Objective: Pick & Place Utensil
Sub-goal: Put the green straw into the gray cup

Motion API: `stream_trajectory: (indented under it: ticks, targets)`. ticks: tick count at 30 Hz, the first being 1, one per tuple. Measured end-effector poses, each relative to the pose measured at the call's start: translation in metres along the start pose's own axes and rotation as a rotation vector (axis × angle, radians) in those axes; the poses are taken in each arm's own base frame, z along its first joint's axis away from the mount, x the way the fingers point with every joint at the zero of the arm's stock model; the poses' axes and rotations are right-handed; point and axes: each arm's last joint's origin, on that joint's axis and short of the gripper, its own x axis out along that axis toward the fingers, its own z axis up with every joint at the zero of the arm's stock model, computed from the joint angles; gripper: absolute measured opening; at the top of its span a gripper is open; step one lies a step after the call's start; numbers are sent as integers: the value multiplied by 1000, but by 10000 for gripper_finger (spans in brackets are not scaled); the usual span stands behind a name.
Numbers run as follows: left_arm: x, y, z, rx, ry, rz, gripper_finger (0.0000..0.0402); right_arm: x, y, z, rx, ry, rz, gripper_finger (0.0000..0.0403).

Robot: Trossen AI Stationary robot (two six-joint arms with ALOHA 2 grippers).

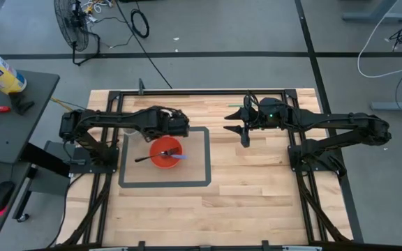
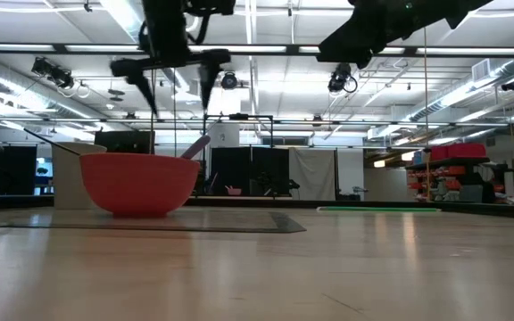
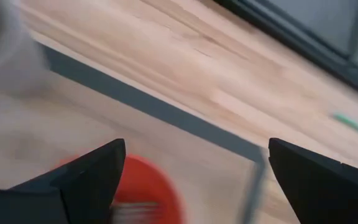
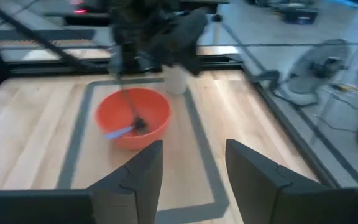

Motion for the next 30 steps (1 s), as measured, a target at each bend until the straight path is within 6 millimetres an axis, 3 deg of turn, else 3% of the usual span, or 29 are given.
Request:
stream_trajectory:
  ticks: [7, 20, 26, 30]
  targets:
    - [-4, -28, -8, -139, 90, -248, 399, -3, 4, -2, -159, -4, 198, 176]
    - [1, -41, 4, 522, -68, -331, 399, -2, 3, -1, -168, -15, 168, 176]
    - [3, -43, 15, 1033, -370, -197, 399, -2, 3, 5, -103, -69, 161, 176]
    - [4, -42, 16, 1088, -388, -174, 399, -1, 2, 10, -7, -113, 134, 176]
